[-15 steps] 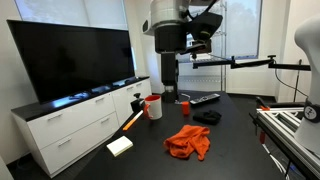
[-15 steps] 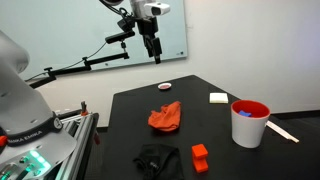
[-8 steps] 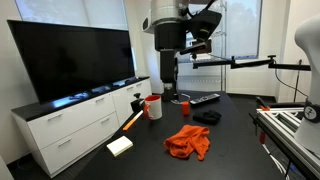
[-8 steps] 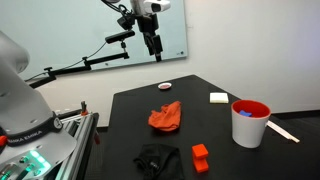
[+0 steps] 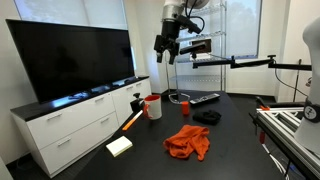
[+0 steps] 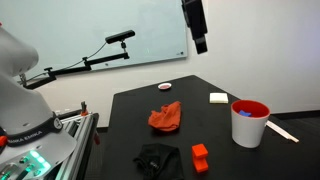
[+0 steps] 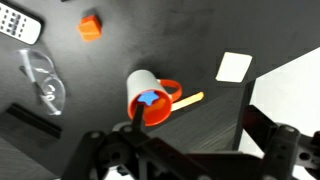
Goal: Pick up the orange object and put it in the cup
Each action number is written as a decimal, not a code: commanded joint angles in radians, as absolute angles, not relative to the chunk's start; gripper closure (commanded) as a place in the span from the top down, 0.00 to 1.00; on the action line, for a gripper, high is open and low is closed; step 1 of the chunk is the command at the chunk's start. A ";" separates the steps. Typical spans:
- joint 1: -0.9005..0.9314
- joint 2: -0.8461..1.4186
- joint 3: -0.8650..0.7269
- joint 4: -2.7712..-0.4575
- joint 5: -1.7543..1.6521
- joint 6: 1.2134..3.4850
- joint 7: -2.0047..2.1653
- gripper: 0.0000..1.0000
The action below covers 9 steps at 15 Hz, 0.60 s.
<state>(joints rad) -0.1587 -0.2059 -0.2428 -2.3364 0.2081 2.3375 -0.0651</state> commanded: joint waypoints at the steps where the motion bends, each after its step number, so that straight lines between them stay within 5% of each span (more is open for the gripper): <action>1: -0.211 -0.070 -0.275 -2.237 0.198 2.290 -0.027 1.00; 9: -0.232 0.096 -0.256 -2.145 0.180 2.233 0.014 1.00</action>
